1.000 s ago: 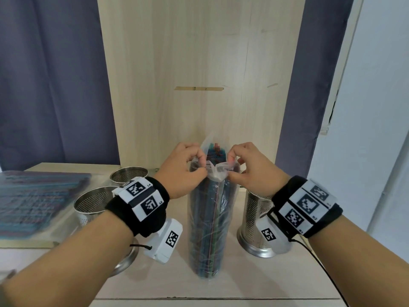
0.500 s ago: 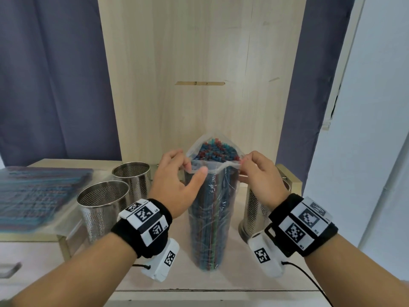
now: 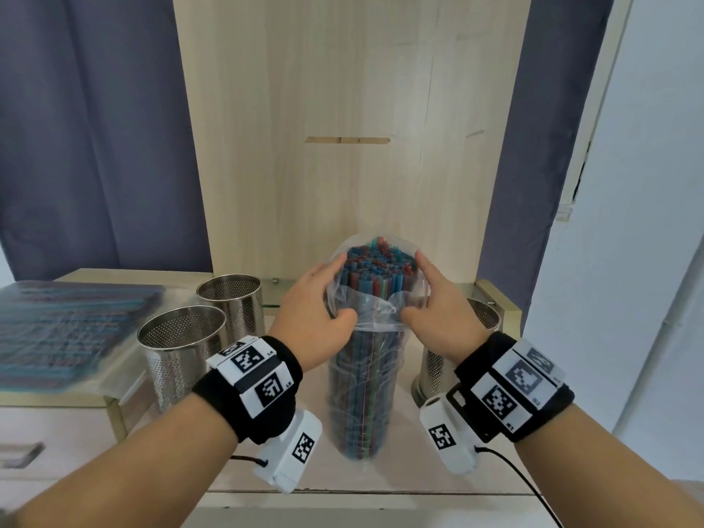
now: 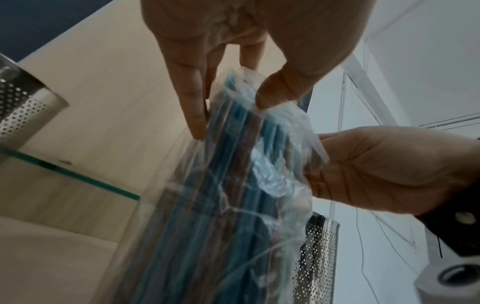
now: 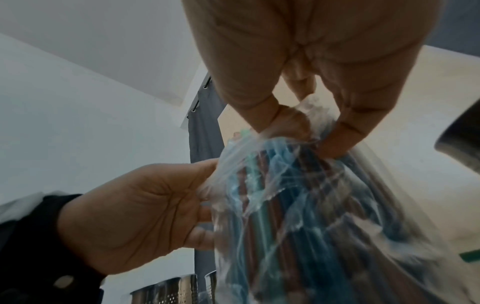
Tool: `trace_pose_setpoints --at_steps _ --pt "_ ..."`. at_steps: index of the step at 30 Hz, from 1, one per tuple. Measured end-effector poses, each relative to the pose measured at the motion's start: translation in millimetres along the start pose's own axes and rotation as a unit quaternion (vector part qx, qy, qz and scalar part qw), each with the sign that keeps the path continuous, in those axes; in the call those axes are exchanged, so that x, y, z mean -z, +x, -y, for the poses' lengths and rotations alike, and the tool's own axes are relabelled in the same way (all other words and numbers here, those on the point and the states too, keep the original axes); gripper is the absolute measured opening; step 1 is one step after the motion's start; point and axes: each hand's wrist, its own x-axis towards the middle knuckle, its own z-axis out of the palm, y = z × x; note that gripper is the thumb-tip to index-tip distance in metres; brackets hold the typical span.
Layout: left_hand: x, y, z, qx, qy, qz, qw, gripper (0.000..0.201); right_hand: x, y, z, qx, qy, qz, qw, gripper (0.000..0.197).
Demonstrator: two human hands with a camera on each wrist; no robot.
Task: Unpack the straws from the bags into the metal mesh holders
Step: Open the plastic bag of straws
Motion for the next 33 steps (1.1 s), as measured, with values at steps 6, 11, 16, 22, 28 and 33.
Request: trace_pose_setpoints --at_steps 6,11,16,22,28,33 --pt "5 0 -9 0.026 -0.065 0.039 0.997 0.080 10 9 2 -0.020 0.045 0.113 0.992 0.117" --pt "10 6 0 0.070 -0.192 0.043 0.978 0.080 18 15 -1 -0.036 0.046 0.159 0.986 0.121" --pt "22 11 5 0.042 -0.165 0.171 0.970 0.097 29 22 -6 -0.041 0.015 0.220 0.975 0.119" --pt "30 11 2 -0.025 -0.071 0.230 0.970 0.101 34 33 -12 -0.041 -0.029 0.267 0.962 0.147" --pt "38 18 4 -0.031 0.004 0.256 0.966 0.095 34 43 -11 -0.009 -0.046 0.311 0.949 0.162" --pt "41 27 1 -0.017 0.057 0.269 0.961 0.105 34 42 -13 0.033 -0.005 0.314 0.949 0.136"
